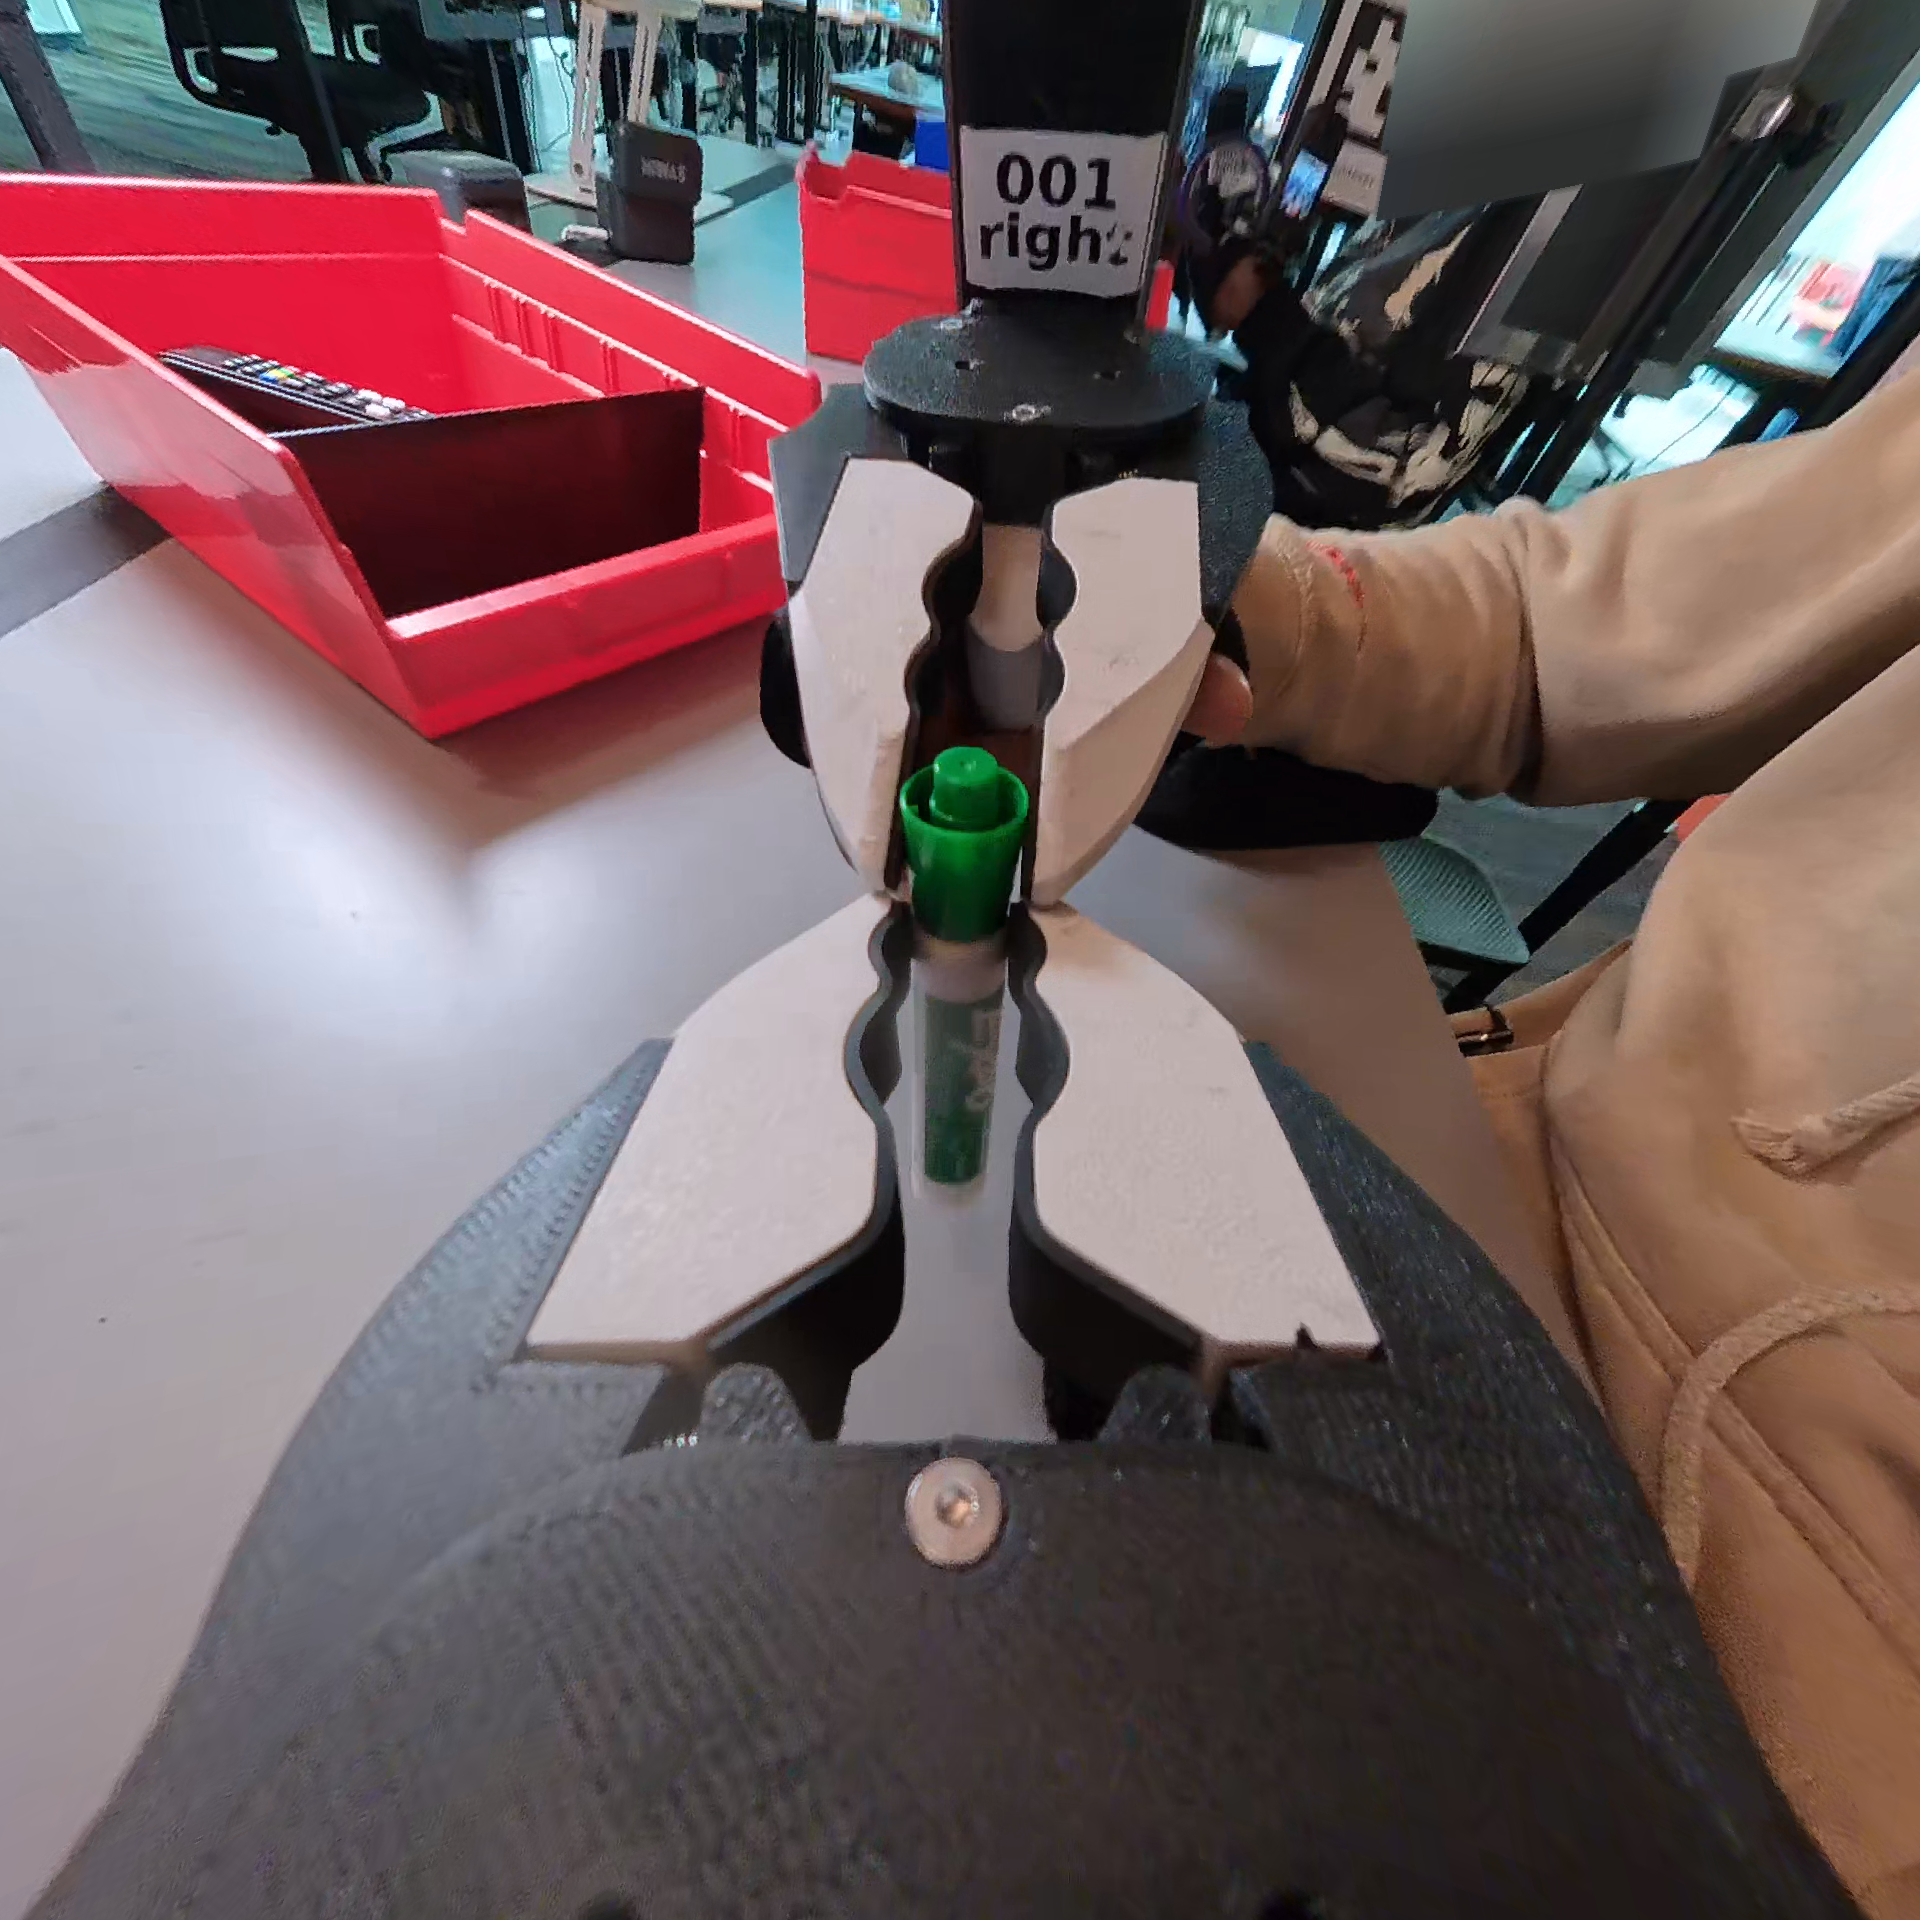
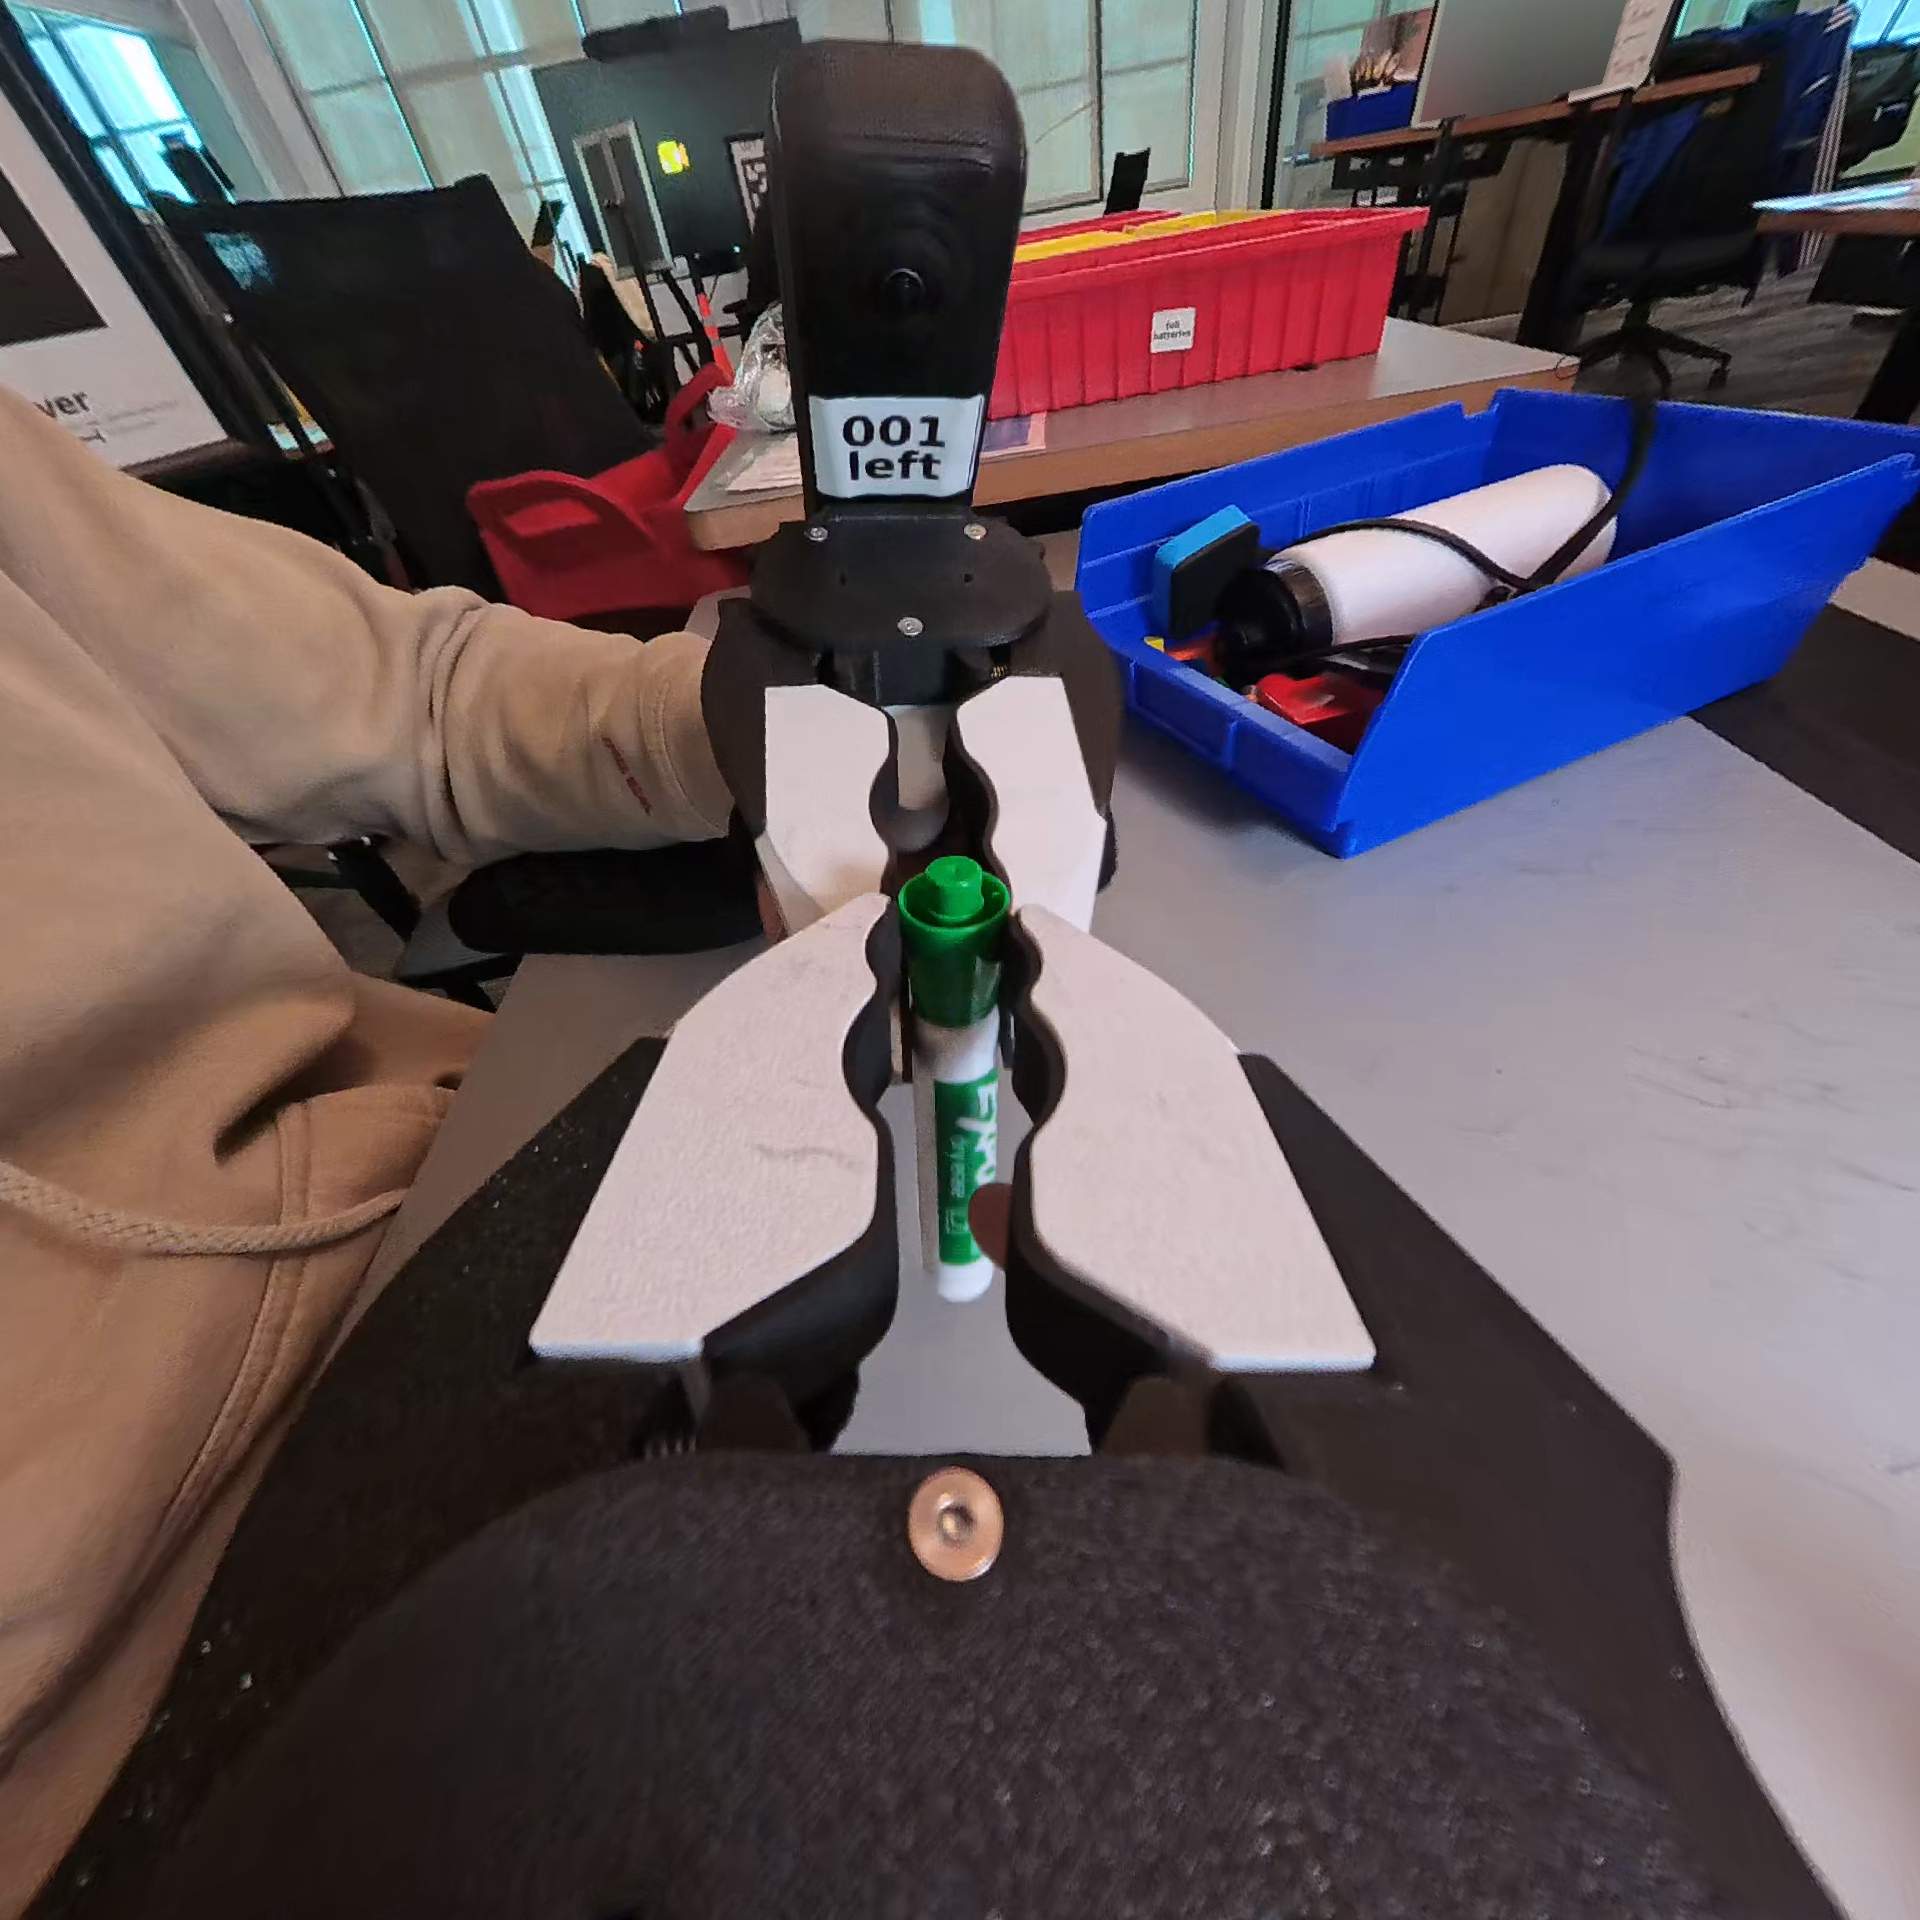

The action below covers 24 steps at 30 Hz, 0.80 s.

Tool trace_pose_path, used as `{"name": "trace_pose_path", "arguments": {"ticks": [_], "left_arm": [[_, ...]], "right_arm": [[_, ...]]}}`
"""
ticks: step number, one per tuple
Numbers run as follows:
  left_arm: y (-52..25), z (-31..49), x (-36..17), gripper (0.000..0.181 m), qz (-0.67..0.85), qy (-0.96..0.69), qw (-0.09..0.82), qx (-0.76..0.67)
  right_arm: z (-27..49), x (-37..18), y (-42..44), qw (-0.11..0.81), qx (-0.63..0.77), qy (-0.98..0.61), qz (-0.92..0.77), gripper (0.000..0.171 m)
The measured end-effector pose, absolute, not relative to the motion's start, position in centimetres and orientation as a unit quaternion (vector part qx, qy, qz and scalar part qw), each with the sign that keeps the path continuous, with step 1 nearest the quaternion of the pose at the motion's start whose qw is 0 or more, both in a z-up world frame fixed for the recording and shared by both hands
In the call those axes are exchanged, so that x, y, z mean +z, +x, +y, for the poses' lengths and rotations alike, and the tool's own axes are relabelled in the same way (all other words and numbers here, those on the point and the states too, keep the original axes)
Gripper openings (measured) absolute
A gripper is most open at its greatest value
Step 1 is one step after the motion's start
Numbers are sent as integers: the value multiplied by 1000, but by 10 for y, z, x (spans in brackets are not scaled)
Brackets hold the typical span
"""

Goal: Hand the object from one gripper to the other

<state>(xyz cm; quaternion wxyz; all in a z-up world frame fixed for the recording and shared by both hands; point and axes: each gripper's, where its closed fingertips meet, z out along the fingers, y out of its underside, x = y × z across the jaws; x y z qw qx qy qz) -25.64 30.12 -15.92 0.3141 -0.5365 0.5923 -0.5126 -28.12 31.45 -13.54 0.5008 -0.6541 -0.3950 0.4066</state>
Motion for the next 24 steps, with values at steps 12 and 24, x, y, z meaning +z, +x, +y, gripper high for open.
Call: {"name": "trace_pose_path", "arguments": {"ticks": [12,24], "left_arm": [[-252,290,-161,44,563,-508,290,-583],[-268,325,-113,18,481,-496,417,-591]], "right_arm": [[326,-68,-235,603,529,-548,-237,19],[327,-67,-224,609,550,-529,-217,18]]}}
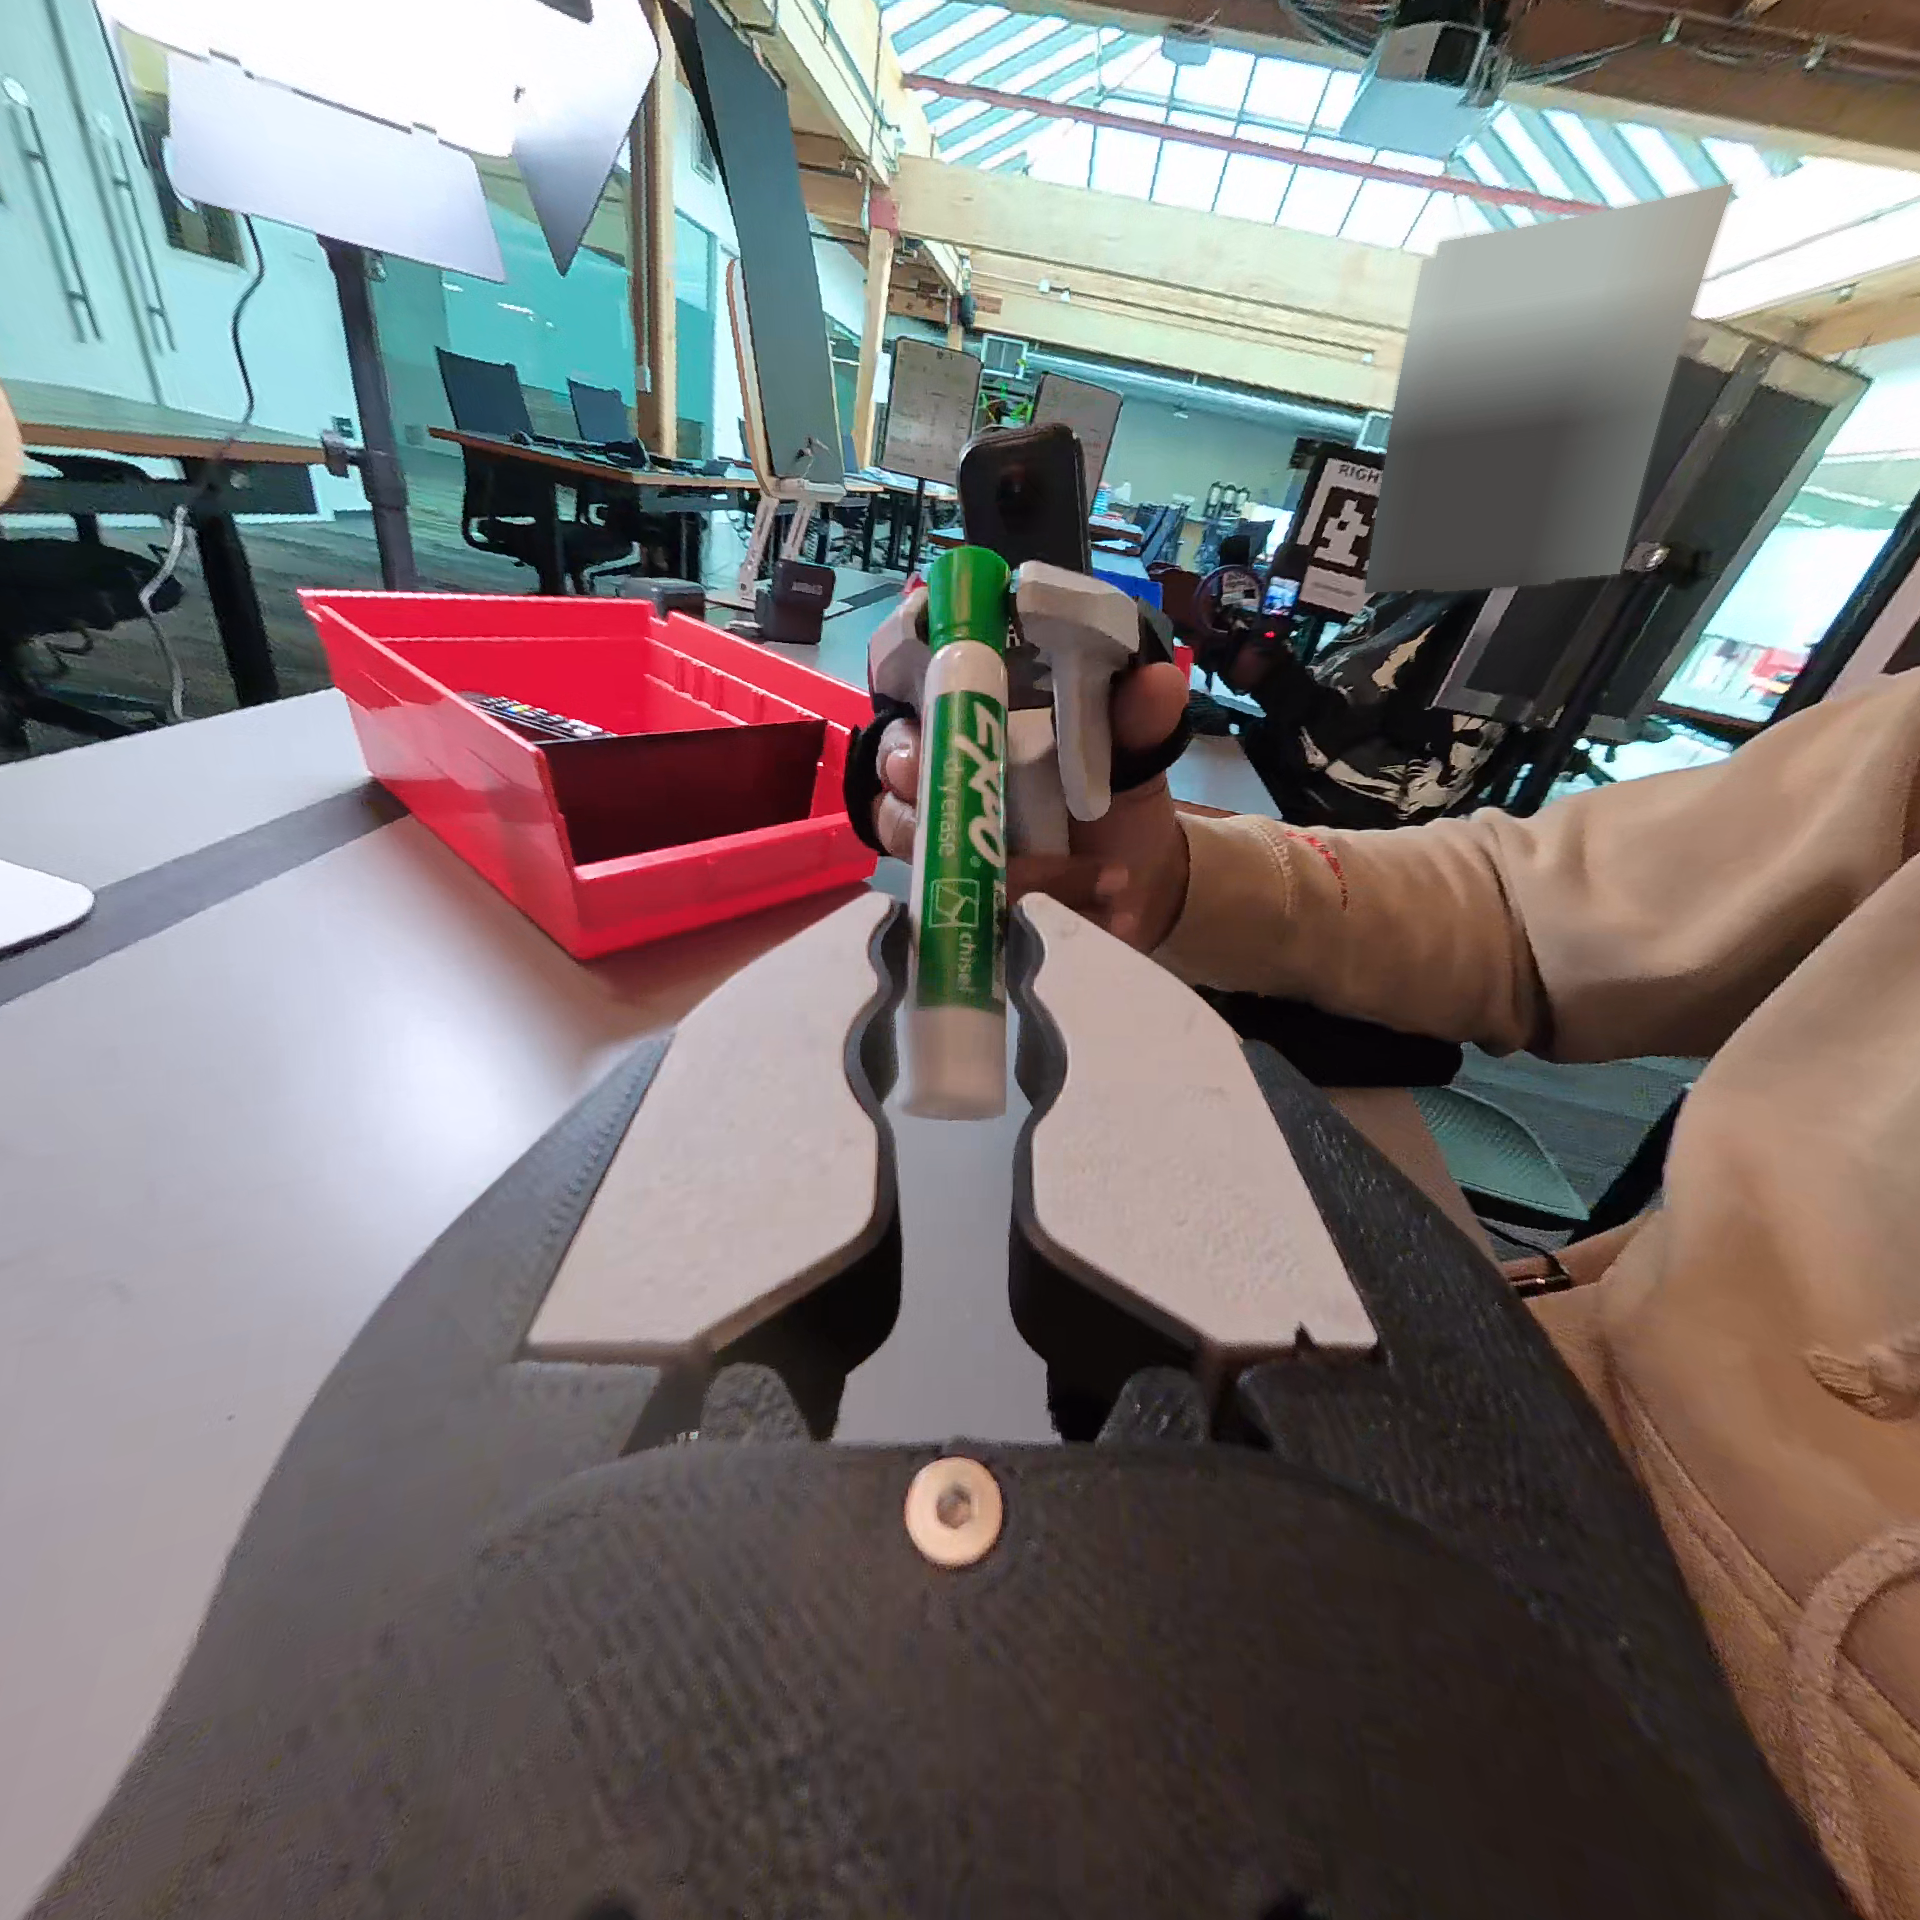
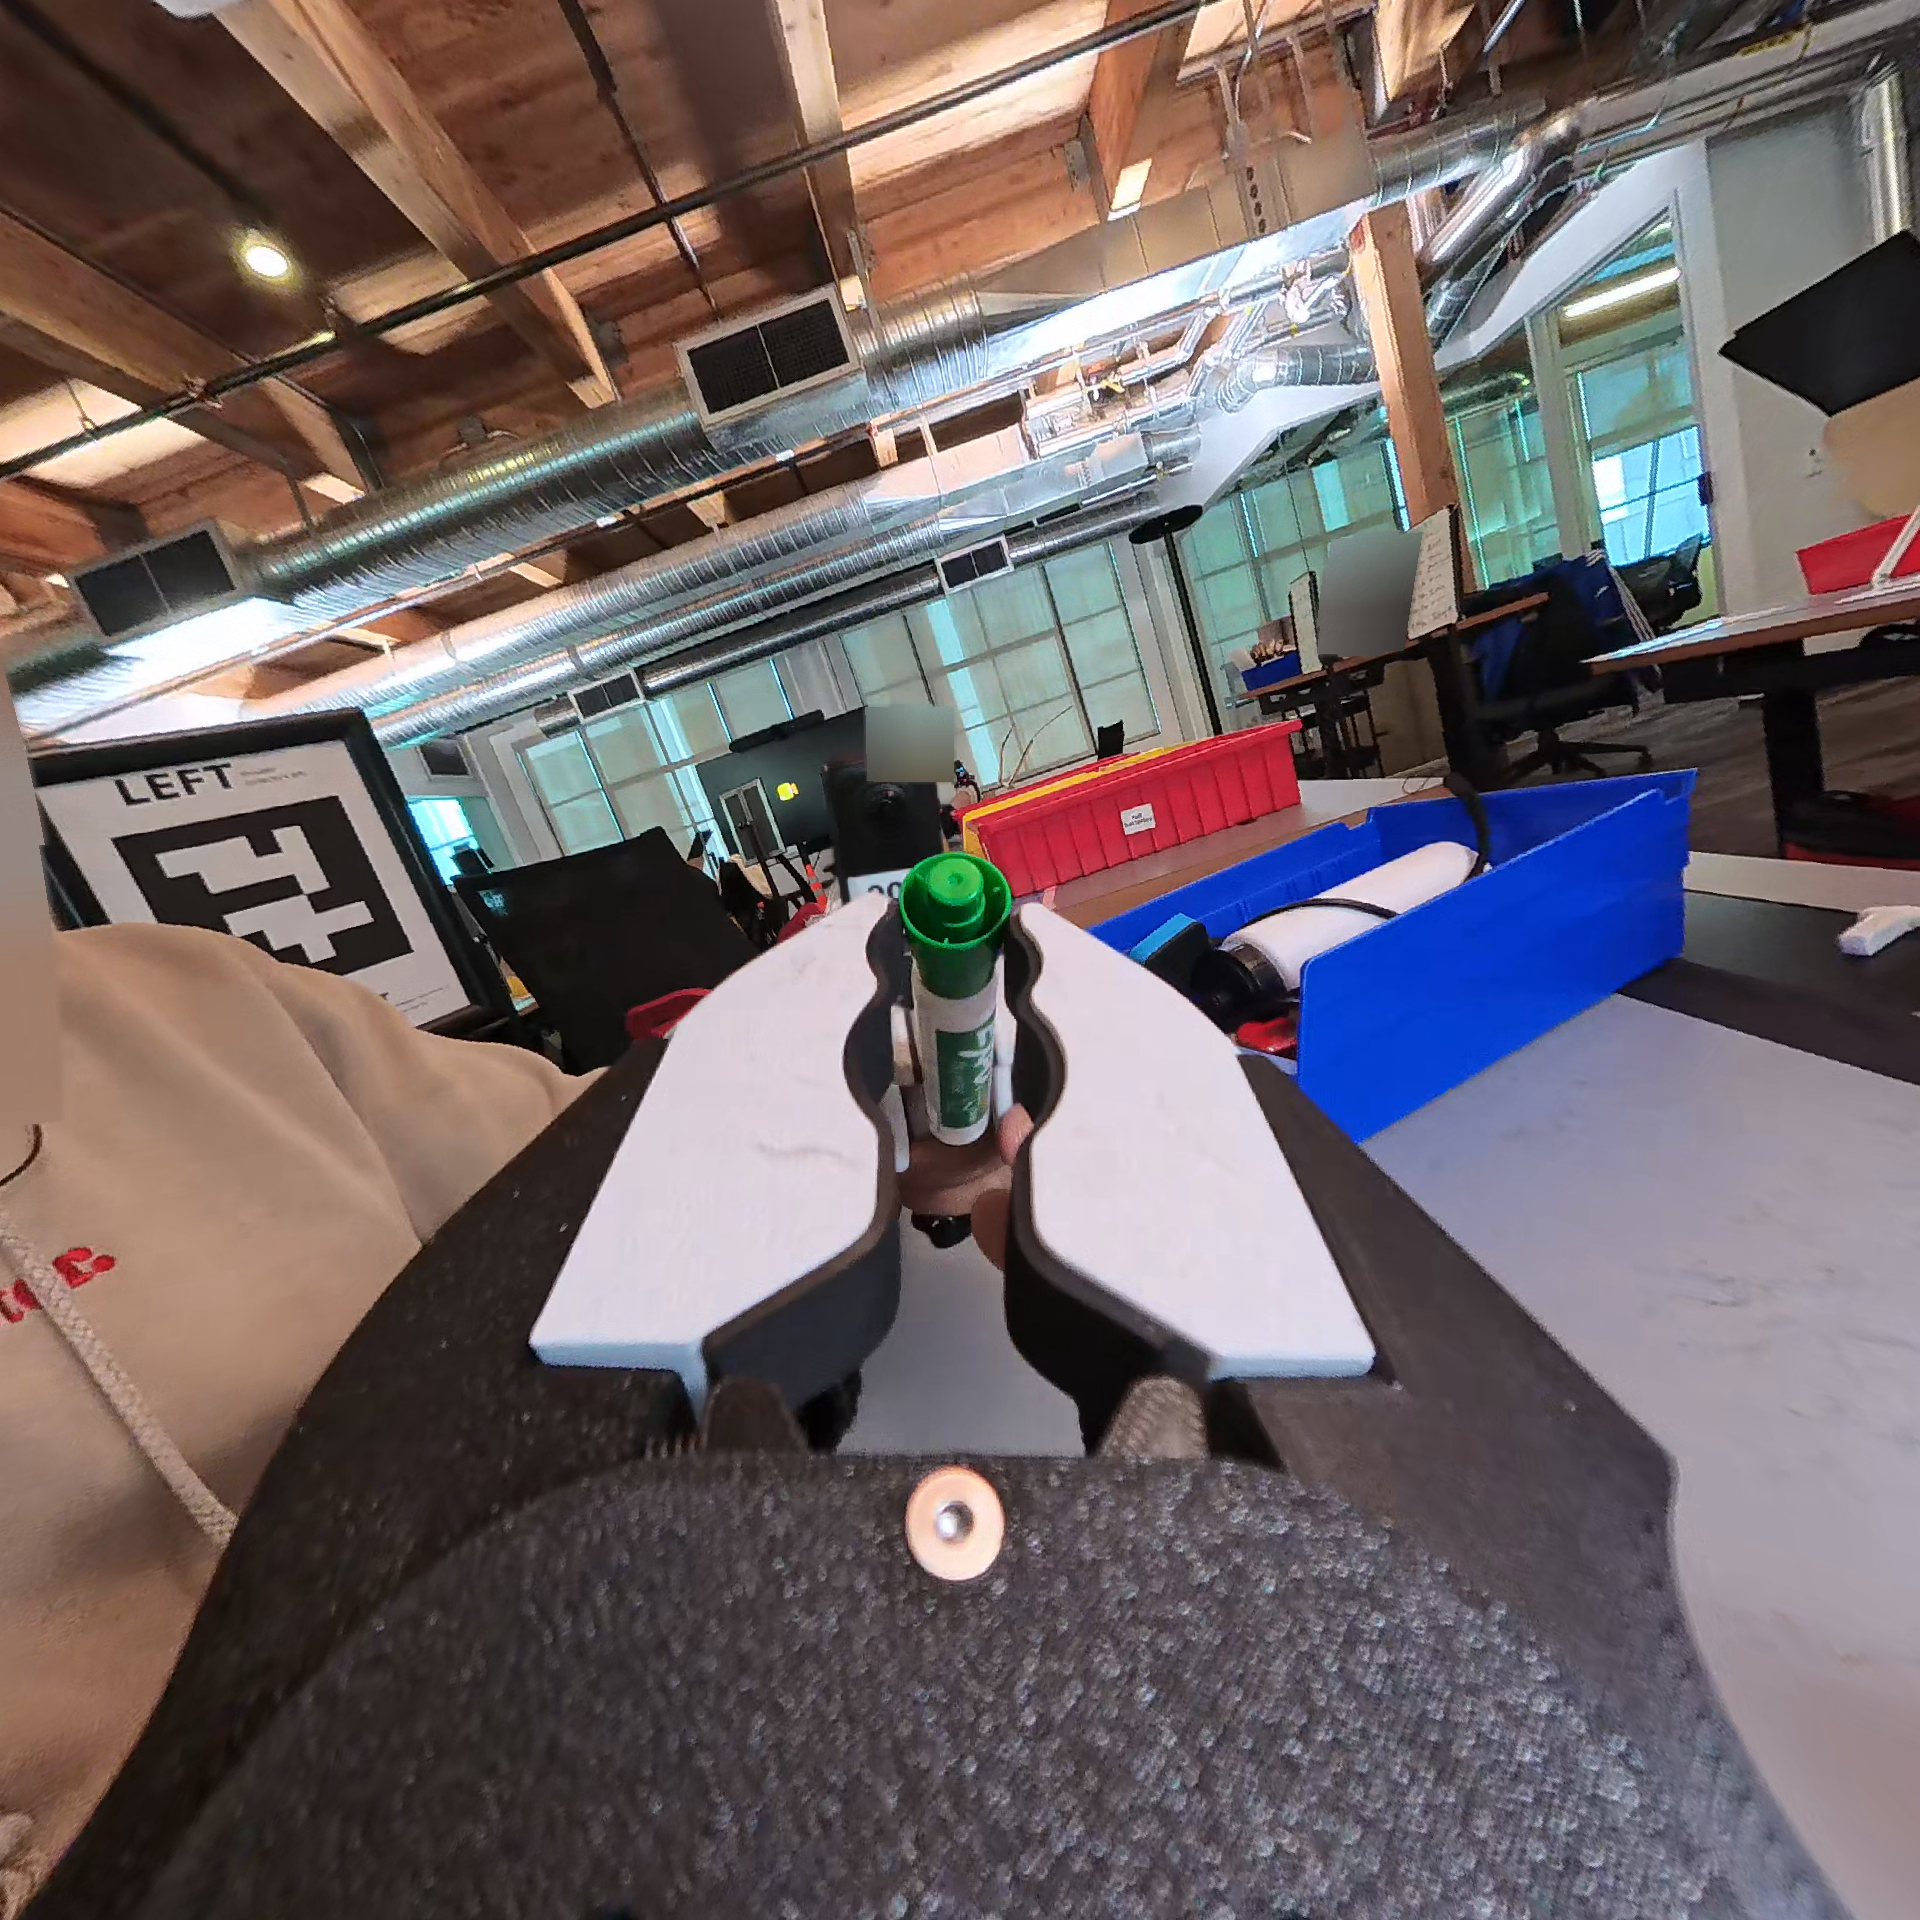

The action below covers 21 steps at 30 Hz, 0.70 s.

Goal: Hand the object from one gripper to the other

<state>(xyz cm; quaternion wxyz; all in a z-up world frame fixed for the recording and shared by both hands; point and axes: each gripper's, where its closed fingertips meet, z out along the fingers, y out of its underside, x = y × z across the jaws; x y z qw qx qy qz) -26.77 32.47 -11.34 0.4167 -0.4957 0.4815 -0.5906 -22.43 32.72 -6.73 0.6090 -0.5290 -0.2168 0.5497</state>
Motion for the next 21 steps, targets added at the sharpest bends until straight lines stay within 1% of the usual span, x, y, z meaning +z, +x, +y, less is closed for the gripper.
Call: {"name": "trace_pose_path", "arguments": {"ticks": [3,7,9,12,15,16,19,21], "left_arm": [[-267,324,-114,20,487,-496,426,-580],[-264,319,-120,41,506,-490,423,-570],[-261,313,-122,47,515,-486,423,-565],[-256,306,-122,49,520,-478,431,-562],[-253,307,-119,48,513,-476,454,-552],[-252,308,-117,44,507,-478,462,-549],[-250,314,-120,21,506,-496,467,-529],[-250,316,-125,21,517,-507,458,-517]], "right_arm": [[328,-68,-224,607,553,-529,-214,18],[327,-65,-225,606,565,-521,-207,18],[326,-63,-224,610,567,-515,-202,18],[326,-58,-221,616,576,-503,-191,18],[326,-56,-219,618,581,-498,-183,18],[327,-56,-218,618,583,-496,-180,18],[328,-56,-217,615,590,-494,-172,18],[329,-58,-218,616,586,-497,-172,18]]}}
